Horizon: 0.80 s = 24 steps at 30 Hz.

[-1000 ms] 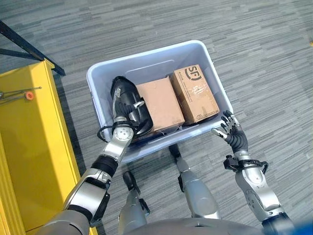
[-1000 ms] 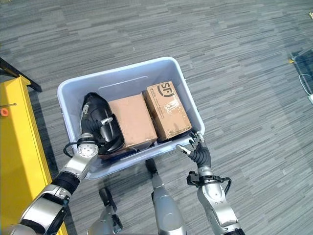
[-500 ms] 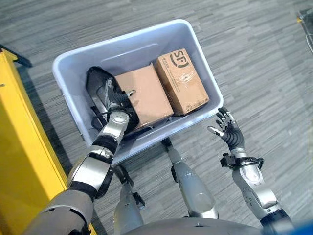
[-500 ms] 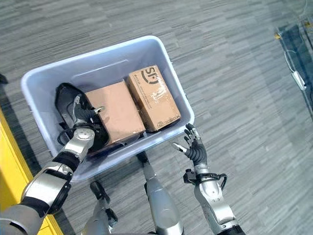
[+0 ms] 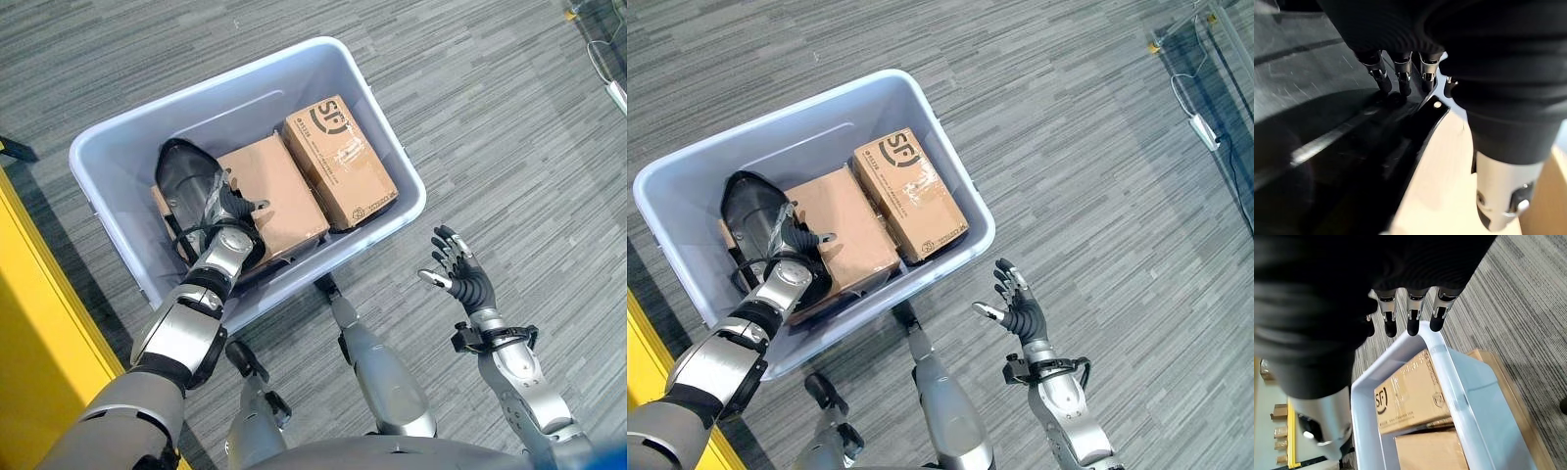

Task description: Move parts from the plastic box to the shelf.

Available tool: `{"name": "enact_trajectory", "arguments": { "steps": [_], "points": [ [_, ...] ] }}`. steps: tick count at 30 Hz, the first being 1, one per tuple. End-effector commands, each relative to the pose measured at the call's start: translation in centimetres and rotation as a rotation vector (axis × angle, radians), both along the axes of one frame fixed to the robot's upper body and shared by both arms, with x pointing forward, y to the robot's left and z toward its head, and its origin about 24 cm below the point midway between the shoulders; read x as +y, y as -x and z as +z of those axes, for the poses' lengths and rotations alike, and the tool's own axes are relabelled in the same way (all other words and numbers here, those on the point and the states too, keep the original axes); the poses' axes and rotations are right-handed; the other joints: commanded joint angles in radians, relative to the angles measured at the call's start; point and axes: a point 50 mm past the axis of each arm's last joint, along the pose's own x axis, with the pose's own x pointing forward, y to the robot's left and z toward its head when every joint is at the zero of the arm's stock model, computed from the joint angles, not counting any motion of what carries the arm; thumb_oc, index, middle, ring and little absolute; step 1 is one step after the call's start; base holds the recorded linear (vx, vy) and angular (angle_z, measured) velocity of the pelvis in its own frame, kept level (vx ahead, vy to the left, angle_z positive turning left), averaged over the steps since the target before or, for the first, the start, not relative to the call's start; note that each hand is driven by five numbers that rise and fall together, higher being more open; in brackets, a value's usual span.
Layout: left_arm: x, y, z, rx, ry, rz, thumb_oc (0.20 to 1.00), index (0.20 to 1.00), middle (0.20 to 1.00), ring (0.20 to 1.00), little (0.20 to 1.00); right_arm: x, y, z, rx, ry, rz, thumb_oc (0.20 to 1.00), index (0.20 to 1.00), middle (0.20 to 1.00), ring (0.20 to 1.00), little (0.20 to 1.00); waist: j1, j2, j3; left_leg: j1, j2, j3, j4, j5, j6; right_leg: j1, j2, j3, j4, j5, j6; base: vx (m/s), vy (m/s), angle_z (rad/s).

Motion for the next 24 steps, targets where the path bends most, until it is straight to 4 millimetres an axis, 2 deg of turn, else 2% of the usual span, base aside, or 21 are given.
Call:
{"name": "enact_trajectory", "arguments": {
  "steps": [1,5,6,11,12,13,19,20,22,24],
  "points": [
    [-0.5,-0.3,-0.2,0.093,-0.084,-0.099,1.000,1.000,1.000,1.000,1.000,-1.3,-1.3,3.4,-0.158,-0.014,-0.023,1.000,1.000,1.000,1.000,1.000,-0.019,0.035,0.047,0.049,0.019,-0.025,0.013,0.038,-0.020,0.094,-0.046,-0.050,0.031,-0.142,0.077,0.00,0.000,0.00],
    [-1.3,-0.3,-0.4,0.130,-0.211,-0.188,1.000,1.000,1.000,1.000,1.000,-1.5,-1.3,3.4,-0.158,-0.013,-0.024,1.000,1.000,1.000,1.000,1.000,-0.017,0.052,0.044,0.052,0.015,-0.023,0.013,0.032,-0.018,0.095,-0.050,-0.051,0.031,-0.143,0.079,0.00,0.000,0.00],
    [-1.8,-0.4,-0.3,0.137,-0.289,-0.247,1.000,1.000,1.000,1.000,1.000,-1.6,-1.3,3.4,-0.157,-0.009,-0.026,1.000,1.000,1.000,1.000,1.000,-0.015,0.063,0.043,0.055,0.012,-0.024,0.013,0.029,-0.017,0.099,-0.054,-0.053,0.027,-0.143,0.081,0.00,0.000,0.00],
    [-3.6,-0.8,1.1,0.067,-0.385,-0.393,1.000,1.000,1.000,1.000,1.000,-2.3,-1.5,3.4,-0.162,0.000,-0.051,1.000,1.000,1.000,1.000,1.000,-0.008,0.093,0.043,0.063,0.003,-0.026,0.013,0.023,-0.015,0.106,-0.062,-0.057,0.024,-0.147,0.082,-0.01,-0.010,0.00],
    [-4.0,-0.8,1.7,0.027,-0.389,-0.425,1.000,1.000,1.000,1.000,1.000,-2.4,-1.5,3.4,-0.163,0.002,-0.056,1.000,1.000,1.000,1.000,1.000,-0.006,0.095,0.046,0.055,0.005,-0.021,0.013,0.047,-0.012,0.094,-0.060,-0.057,0.029,-0.129,0.077,-0.08,-0.048,-0.01],
    [-4.0,-0.8,1.7,0.027,-0.389,-0.425,1.000,1.000,1.000,1.000,1.000,-2.4,-1.5,3.4,-0.163,0.002,-0.055,1.000,1.000,1.000,1.000,1.000,-0.006,0.095,0.046,0.054,0.005,-0.021,0.013,0.047,-0.012,0.093,-0.060,-0.057,0.029,-0.128,0.077,-0.08,-0.050,-0.01],
    [-5.7,-0.7,5.5,-0.220,-0.471,-0.523,1.000,1.000,1.000,1.000,1.000,-3.1,-1.0,3.3,-0.174,0.008,-0.083,1.000,1.000,1.000,1.000,1.000,0.015,0.125,0.038,0.061,-0.005,-0.038,0.013,0.040,-0.008,0.109,-0.069,-0.072,0.027,-0.139,0.076,0.00,0.000,0.00],
    [-5.7,-0.6,5.4,-0.220,-0.471,-0.523,1.000,1.000,1.000,1.000,1.000,-3.1,-1.0,3.3,-0.174,0.008,-0.083,1.000,1.000,1.000,1.000,1.000,0.015,0.125,0.038,0.061,-0.005,-0.038,0.013,0.040,-0.008,0.110,-0.069,-0.072,0.027,-0.139,0.076,0.00,0.000,0.00],
    [-5.8,0.1,6.9,-0.355,-0.399,-0.510,1.000,1.000,1.000,1.000,1.000,-2.9,-0.7,3.5,-0.190,-0.018,-0.076,1.000,1.000,1.000,1.000,1.000,0.031,0.134,0.039,0.060,-0.008,-0.048,0.013,0.041,-0.008,0.118,-0.075,-0.083,0.022,-0.141,0.076,-0.01,-0.026,0.05],
    [-5.6,0.4,7.2,-0.385,-0.376,-0.504,1.000,1.000,1.000,1.000,1.000,-2.9,-0.6,3.5,-0.194,-0.020,-0.075,1.000,1.000,1.000,1.000,1.000,0.034,0.134,0.038,0.060,-0.009,-0.050,0.013,0.041,-0.008,0.120,-0.076,-0.086,0.022,-0.141,0.076,0.00,-0.016,0.08]
  ]
}}
